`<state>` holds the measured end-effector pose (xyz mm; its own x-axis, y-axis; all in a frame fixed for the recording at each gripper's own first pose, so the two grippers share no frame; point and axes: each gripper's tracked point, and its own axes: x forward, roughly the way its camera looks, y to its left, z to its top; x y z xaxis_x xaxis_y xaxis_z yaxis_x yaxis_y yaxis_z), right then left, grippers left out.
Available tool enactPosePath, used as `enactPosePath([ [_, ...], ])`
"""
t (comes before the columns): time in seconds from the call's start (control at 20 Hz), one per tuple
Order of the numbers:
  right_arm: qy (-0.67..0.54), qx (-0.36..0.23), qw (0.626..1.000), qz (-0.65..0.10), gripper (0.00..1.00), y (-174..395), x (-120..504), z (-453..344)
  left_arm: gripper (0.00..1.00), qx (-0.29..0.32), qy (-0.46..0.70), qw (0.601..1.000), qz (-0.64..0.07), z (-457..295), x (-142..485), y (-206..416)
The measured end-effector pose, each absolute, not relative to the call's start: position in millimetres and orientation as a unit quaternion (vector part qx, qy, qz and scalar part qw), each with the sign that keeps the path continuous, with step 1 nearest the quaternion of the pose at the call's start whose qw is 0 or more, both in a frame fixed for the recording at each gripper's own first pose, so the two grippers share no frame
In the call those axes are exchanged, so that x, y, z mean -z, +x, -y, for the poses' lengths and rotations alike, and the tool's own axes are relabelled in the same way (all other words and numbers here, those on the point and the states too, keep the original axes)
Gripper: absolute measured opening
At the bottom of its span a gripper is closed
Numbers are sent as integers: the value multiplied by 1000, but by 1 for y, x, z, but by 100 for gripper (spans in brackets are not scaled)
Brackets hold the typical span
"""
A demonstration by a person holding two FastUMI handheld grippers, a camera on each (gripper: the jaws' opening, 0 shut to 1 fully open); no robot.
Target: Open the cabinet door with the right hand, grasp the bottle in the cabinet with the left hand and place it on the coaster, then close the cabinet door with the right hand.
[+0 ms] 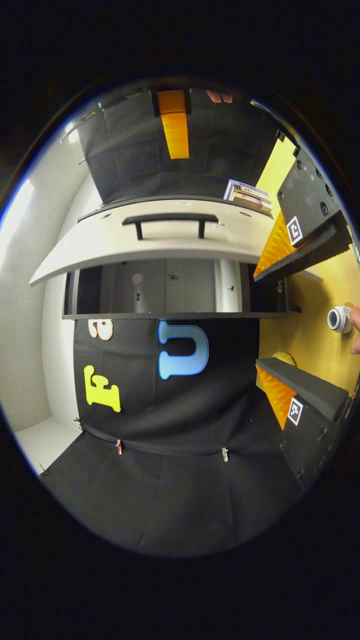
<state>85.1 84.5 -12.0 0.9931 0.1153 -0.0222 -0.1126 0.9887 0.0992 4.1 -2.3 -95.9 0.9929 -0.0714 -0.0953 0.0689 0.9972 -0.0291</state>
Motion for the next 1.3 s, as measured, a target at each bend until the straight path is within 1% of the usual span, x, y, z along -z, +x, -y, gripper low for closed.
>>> enactPosePath([
  [0.05, 51, -53, 997, -9, 97, 86, 10, -81, 92, 34, -16, 998, -52, 3, 95, 9],
  [0.1, 51, -49, 997, -5, 97, 86, 8, -78, 95, 35, -20, 998, -52, 5, 92, 13],
  [0.25, 45, -39, 998, 8, 97, 90, 3, -65, 95, 35, -25, 998, -47, 10, 80, 18],
  [0.3, 42, -36, 998, 10, 97, 91, 3, -61, 92, 33, -19, 998, -44, 11, 74, 20],
  [0.45, 29, -34, 999, 24, 97, 92, -2, -52, 92, 29, -6, 999, -31, 18, 61, 23],
  [0.5, 24, -34, 999, 30, 97, 93, -2, -48, 95, 29, -6, 999, -26, 22, 56, 24],
  [0.55, 20, -35, 999, 33, 97, 95, -2, -45, 95, 29, -6, 999, -25, 26, 51, 26],
  [0.9, 12, -36, 999, 27, 97, 102, 10, -20, 95, 18, -4, 1000, -20, 56, 34, 24],
  [0.95, 11, -37, 999, 26, 97, 102, 10, -17, 92, 13, -2, 1000, -21, 60, 33, 25],
  [1.0, 10, -36, 999, 28, 97, 103, 11, -13, 95, 12, -1, 1000, -19, 64, 30, 24],
  [1.3, 16, -42, 999, 26, 97, 109, 15, 4, 95, 4, 9, 1000, -13, 91, 24, 24],
])
